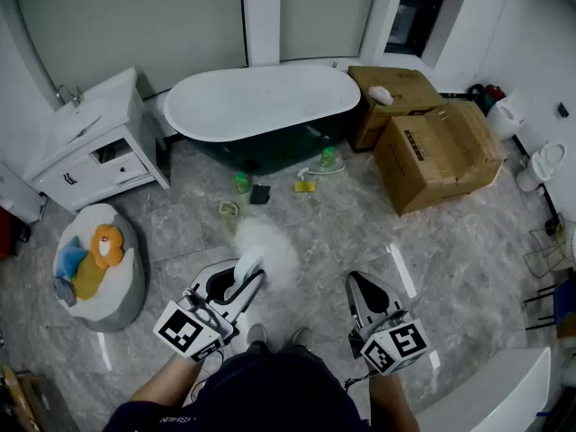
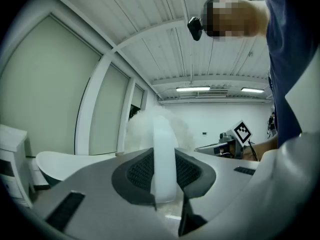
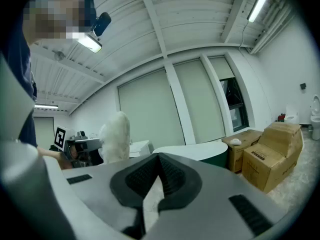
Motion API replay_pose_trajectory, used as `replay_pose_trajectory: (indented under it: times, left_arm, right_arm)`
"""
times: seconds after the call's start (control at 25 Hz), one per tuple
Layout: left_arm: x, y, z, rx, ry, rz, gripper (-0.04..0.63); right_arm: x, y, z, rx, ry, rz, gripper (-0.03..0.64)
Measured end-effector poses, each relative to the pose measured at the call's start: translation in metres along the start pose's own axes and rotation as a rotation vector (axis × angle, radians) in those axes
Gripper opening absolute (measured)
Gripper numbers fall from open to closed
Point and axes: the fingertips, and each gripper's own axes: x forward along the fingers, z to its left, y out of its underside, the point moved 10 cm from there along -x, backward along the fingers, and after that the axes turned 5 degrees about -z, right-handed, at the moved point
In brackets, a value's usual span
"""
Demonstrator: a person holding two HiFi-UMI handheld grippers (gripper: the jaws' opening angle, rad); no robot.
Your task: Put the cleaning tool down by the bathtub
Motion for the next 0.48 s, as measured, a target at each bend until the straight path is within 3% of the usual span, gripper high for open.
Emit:
replay_pose_trajectory:
  times: [0.48]
  left_arm:
    - [0.022,0.001,-0.009,0.012,0.011,0.001,0.101]
  right_arm:
    - [-0.001,0.001,-0.018,0.018,0.018,0.022,0.005]
